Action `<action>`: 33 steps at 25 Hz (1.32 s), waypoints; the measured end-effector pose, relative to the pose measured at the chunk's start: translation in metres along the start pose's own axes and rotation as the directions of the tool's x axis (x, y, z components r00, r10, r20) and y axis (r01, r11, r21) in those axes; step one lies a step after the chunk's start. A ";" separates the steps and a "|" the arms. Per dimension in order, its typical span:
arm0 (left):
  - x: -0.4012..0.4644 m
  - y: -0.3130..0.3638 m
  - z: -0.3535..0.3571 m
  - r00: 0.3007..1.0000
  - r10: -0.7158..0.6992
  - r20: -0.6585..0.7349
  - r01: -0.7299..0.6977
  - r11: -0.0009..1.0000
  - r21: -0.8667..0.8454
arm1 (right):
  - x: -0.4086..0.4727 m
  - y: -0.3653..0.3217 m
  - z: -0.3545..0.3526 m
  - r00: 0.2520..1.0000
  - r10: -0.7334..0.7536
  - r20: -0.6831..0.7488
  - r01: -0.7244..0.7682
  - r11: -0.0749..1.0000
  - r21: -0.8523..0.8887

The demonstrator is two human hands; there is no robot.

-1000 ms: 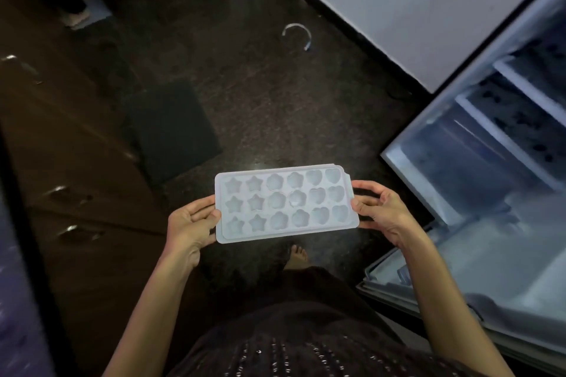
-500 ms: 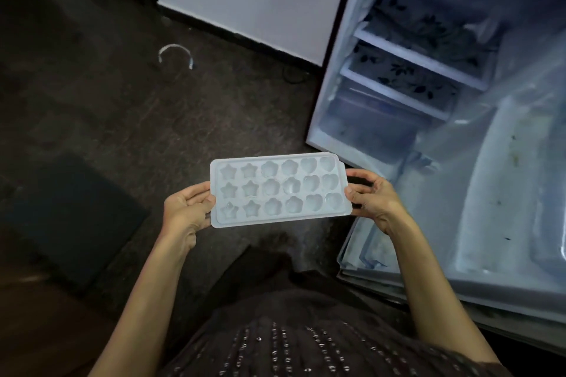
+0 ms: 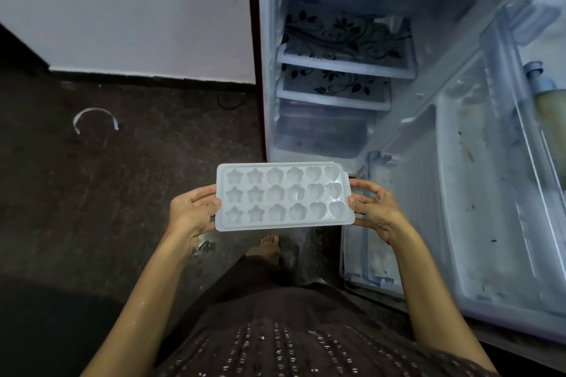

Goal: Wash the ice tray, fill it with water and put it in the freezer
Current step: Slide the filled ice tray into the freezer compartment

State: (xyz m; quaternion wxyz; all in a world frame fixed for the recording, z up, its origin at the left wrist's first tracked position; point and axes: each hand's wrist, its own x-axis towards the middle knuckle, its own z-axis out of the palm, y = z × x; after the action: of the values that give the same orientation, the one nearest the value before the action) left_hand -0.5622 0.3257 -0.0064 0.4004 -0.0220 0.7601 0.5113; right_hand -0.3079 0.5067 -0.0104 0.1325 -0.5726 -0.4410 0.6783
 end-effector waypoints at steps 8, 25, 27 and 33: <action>0.076 0.080 0.041 0.987 0.055 0.154 -0.071 0.992 0.101 | 0.040 -0.051 0.007 0.991 -0.050 -0.127 0.062 0.994 0.086; 0.147 0.231 0.170 0.956 0.167 0.239 -0.190 0.979 0.073 | 0.134 -0.199 -0.047 0.947 -0.221 -0.234 0.249 0.963 0.100; 0.149 0.250 0.182 0.951 0.200 0.236 -0.218 0.975 0.053 | 0.143 -0.220 -0.054 0.934 -0.270 -0.234 0.297 0.950 0.092; 0.158 0.298 0.213 0.920 0.348 0.181 -0.354 0.935 0.003 | 0.173 -0.281 -0.064 0.898 -0.374 -0.232 0.402 0.912 0.086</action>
State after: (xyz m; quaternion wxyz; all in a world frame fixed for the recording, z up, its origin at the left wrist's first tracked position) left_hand -0.6764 0.6967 0.0865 0.3687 0.1673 0.7219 0.5612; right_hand -0.3959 0.8157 0.0893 0.3487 -0.5317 -0.4838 0.6014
